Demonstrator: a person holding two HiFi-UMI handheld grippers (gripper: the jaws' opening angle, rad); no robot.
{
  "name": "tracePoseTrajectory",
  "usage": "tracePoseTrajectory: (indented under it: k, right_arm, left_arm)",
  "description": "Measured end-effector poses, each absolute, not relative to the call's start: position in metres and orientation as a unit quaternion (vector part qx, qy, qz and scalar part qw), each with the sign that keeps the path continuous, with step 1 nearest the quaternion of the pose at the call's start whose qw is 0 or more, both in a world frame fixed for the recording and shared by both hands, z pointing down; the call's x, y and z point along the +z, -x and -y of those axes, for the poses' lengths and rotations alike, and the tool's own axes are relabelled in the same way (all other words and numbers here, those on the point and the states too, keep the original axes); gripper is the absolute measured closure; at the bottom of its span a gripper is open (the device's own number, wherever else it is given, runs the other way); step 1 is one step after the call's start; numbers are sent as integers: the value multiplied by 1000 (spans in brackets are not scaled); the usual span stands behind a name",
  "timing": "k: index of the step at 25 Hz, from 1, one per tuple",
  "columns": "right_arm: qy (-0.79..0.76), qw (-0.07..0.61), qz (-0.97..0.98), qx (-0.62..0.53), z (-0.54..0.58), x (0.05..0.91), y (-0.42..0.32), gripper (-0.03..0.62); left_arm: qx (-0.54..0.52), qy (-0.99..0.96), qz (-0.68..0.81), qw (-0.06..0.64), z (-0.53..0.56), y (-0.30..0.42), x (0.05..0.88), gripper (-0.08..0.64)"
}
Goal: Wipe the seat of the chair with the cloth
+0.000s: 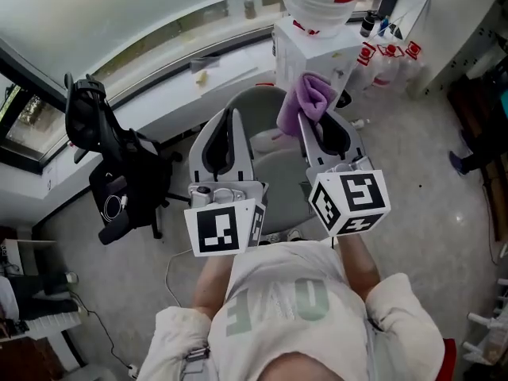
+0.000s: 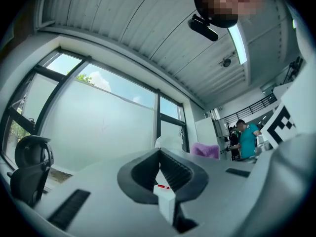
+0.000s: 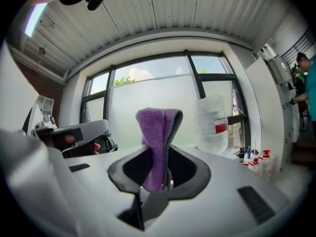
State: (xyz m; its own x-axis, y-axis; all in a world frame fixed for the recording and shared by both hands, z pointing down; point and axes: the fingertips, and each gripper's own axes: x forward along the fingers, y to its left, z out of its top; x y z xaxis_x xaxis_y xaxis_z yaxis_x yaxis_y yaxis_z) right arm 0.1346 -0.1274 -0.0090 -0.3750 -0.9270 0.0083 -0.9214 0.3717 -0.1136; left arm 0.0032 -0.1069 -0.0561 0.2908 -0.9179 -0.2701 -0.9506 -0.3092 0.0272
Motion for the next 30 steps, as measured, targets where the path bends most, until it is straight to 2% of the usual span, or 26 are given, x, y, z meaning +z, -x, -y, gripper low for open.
tracePoseTrajectory:
  k: [30]
  right_arm:
    - [544, -16, -838, -24, 106, 11, -112, 500]
  left_arm:
    - [121, 817, -561, 60, 107, -5, -42, 548]
